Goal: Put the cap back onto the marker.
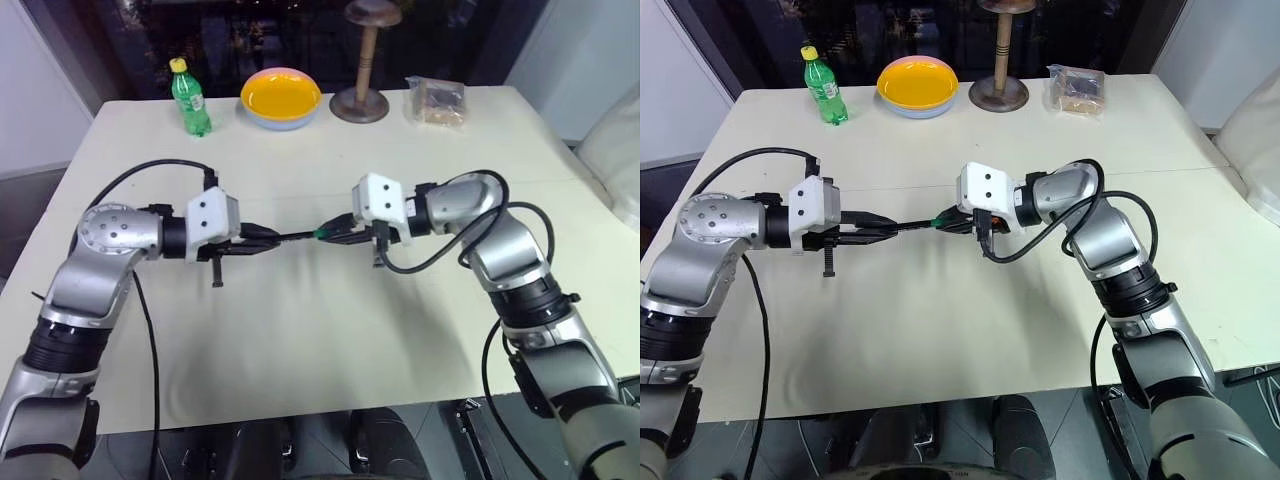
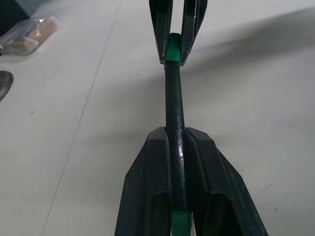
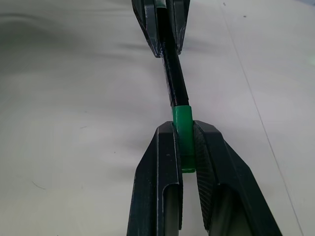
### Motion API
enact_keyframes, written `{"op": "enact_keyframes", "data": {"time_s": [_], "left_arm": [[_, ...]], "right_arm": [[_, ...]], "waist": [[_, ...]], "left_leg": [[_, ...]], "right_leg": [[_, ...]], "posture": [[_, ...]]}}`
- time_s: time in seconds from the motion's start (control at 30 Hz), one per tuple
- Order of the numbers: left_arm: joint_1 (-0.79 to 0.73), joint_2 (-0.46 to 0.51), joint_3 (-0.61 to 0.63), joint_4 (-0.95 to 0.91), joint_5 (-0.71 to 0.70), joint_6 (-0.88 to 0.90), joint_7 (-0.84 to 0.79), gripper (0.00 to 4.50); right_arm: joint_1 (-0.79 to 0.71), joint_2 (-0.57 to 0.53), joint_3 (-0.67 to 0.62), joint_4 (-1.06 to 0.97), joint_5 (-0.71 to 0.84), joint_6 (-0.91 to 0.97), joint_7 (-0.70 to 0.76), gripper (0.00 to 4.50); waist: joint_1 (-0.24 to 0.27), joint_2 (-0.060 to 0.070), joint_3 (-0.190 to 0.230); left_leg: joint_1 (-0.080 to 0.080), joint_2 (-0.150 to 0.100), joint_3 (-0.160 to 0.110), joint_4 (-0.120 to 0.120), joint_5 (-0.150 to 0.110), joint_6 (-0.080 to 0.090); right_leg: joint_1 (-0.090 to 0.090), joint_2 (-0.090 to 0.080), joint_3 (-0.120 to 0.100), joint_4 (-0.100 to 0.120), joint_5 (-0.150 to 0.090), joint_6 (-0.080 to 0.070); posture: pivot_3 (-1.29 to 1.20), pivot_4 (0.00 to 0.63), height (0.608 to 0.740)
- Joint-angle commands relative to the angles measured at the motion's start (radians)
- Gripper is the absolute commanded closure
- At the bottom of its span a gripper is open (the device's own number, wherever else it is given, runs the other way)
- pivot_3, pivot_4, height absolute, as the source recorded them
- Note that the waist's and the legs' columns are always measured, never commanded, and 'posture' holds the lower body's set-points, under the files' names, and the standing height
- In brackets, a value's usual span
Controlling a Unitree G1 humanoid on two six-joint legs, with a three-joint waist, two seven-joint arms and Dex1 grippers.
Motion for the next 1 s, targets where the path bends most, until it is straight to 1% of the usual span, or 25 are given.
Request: {"op": "enact_keyframes", "data": {"time_s": [0.03, 0.23, 0.4, 0.63, 0.83, 1.0], "left_arm": [[-0.029, -0.019, -0.009, -0.025, -0.007, -0.067, -0.008, 4.5], [-0.031, -0.032, -0.016, 0.023, 0.04, -0.178, -0.011, 4.5], [-0.034, -0.048, -0.01, 0.053, 0.056, -0.228, 0.001, 4.5], [-0.03, -0.055, -0.012, 0.06, 0.06, -0.24, 0.01, 4.5], [-0.05, -0.077, -0.014, 0.047, 0.038, -0.195, 0.022, 4.5], [-0.062, -0.093, -0.024, 0.048, 0.04, -0.201, 0.01, 4.5]], "right_arm": [[-0.034, 0.023, 0.013, -0.029, 0.031, 0.003, 0.017, 4.48], [-0.032, 0.009, 0.02, -0.046, 0.046, 0.034, 0.059, 4.48], [-0.036, 0.013, 0.021, -0.049, 0.046, 0.045, 0.066, 4.48], [-0.043, 0.038, 0.028, -0.095, 0.058, 0.085, 0.047, 4.48], [-0.045, 0.066, 0.039, -0.114, 0.051, 0.094, 0.017, 4.48], [-0.044, 0.081, 0.049, -0.127, 0.048, 0.095, 0.004, 4.48]], "waist": [[0.0, 0.0, 0.0], [0.0, 0.0, 0.0], [0.0, 0.0, 0.0], [0.0, 0.0, 0.0], [0.0, 0.0, 0.0], [0.0, 0.0, 0.0]], "left_leg": [[0.0, 0.0, 0.0, 0.0, 0.0, 0.0], [0.0, 0.0, 0.0, 0.0, 0.0, 0.0], [0.0, 0.0, 0.0, 0.0, 0.0, 0.0], [0.0, 0.0, 0.0, 0.0, 0.0, 0.0], [0.0, 0.0, 0.0, 0.0, 0.0, 0.0], [0.0, 0.0, 0.0, 0.0, 0.0, 0.0]], "right_leg": [[0.0, 0.0, 0.0, 0.0, 0.0, 0.0], [0.0, 0.0, 0.0, 0.0, 0.0, 0.0], [0.0, 0.0, 0.0, 0.0, 0.0, 0.0], [0.0, 0.0, 0.0, 0.0, 0.0, 0.0], [0.0, 0.0, 0.0, 0.0, 0.0, 0.0], [0.0, 0.0, 0.0, 0.0, 0.0, 0.0]], "posture": [[0.0, 0.15, 0.74], [0.0, 0.15, 0.74], [0.0, 0.15, 0.74], [0.0, 0.15, 0.74], [0.0, 0.15, 0.74], [0.0, 0.15, 0.74]]}}
